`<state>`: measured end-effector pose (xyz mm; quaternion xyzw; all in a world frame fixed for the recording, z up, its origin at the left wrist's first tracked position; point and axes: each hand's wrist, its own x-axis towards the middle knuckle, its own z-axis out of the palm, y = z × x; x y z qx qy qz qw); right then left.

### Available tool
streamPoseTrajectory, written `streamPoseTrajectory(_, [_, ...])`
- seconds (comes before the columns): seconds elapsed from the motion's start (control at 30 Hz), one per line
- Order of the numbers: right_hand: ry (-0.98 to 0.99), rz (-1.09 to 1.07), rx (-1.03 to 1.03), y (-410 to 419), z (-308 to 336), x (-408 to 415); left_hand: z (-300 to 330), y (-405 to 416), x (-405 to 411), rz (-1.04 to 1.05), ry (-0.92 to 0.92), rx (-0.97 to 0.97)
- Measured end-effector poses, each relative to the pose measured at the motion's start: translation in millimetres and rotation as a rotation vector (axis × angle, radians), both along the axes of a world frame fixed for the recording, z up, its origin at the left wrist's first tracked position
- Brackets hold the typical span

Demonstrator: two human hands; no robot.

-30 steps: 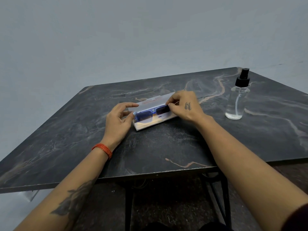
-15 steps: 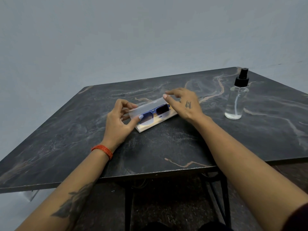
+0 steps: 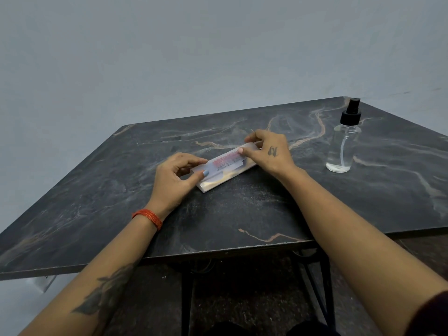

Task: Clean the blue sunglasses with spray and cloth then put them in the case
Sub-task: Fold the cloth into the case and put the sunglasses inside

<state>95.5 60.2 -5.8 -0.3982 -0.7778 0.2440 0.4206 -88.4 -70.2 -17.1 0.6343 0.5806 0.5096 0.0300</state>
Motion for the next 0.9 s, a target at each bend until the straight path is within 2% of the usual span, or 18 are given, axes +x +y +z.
streamPoseTrajectory(0.43, [0.026, -0.006, -0.049, 4.9, -4.0, -1.6, -1.6, 2.9, -3.7, -0.029, -0.022, -0.139])
streamPoseTrajectory(0.9, [-0.022, -0.012, -0.047, 1.5, -3.5, 0.3, -4.2, 5.7, -3.6, -0.037, 0.029, -0.185])
